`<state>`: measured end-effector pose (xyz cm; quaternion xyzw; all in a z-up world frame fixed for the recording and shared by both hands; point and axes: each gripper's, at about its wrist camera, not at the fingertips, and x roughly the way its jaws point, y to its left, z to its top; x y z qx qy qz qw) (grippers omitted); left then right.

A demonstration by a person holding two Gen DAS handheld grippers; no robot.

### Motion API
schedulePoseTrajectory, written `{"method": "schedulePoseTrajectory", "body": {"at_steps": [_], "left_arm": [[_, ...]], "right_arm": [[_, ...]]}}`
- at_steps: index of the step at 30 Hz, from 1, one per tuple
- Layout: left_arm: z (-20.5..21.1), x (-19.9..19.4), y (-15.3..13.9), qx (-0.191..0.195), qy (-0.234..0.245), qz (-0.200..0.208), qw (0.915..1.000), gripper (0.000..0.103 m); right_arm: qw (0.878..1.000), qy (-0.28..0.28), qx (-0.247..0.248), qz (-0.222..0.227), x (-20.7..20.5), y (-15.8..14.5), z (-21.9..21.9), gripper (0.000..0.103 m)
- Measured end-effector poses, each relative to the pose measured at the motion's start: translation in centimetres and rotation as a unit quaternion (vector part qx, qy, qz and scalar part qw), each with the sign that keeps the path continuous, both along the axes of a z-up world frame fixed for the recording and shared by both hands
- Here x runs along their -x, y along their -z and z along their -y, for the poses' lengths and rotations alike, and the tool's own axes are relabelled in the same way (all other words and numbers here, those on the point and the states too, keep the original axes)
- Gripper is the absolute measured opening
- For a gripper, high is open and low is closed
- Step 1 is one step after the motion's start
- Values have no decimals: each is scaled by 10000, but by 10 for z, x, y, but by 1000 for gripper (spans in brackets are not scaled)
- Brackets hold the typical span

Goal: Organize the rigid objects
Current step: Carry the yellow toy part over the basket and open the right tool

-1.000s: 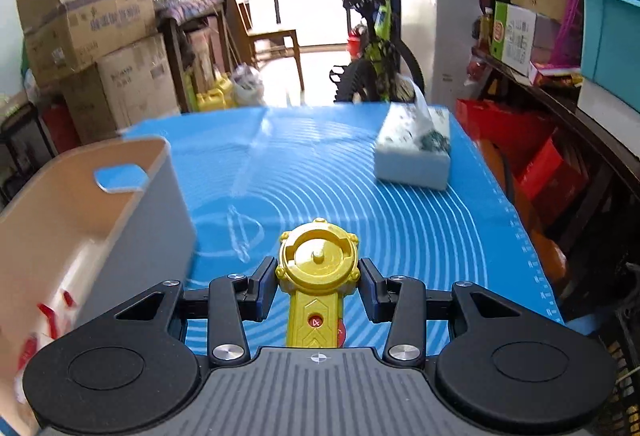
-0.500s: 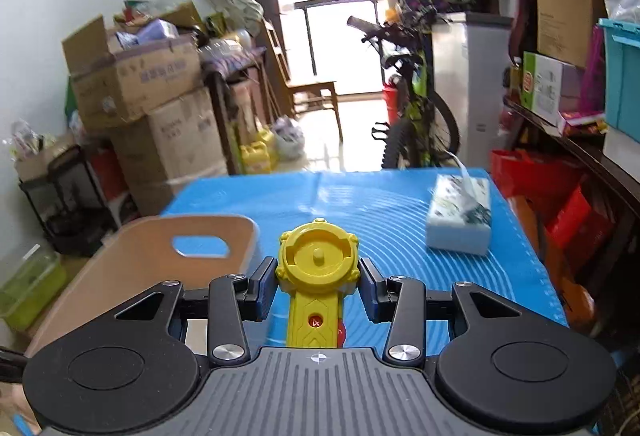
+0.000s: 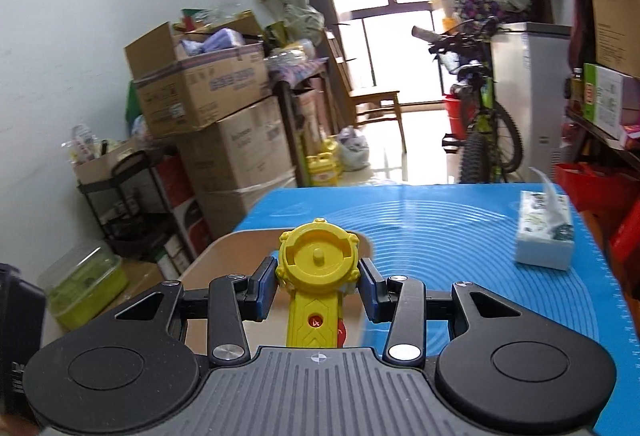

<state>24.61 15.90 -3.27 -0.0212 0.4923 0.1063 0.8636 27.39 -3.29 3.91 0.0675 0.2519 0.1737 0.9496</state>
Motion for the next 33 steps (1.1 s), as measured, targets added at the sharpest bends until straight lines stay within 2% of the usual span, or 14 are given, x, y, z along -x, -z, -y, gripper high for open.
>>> {"method": "schedulePoseTrajectory", "body": {"at_steps": [6, 14, 23, 28, 33], "left_arm": [[1, 0, -1, 15, 19, 14, 10000, 13], [0, 1, -1, 25, 29, 23, 10000, 13], [0, 1, -1, 14, 29, 23, 10000, 13], [0, 1, -1, 15, 29, 23, 10000, 13], [0, 1, -2, 14, 21, 41, 10000, 13]], "right_arm": [[9996, -260, 45, -59, 2, 5, -25, 49], [9963, -577, 209, -609, -3, 31, -51, 49], [9862, -908, 530, -1282, -8, 62, -72, 50], [9842, -973, 622, -1340, -4, 65, -75, 50], [9875, -904, 467, -1207, -3, 56, -68, 50]]}}
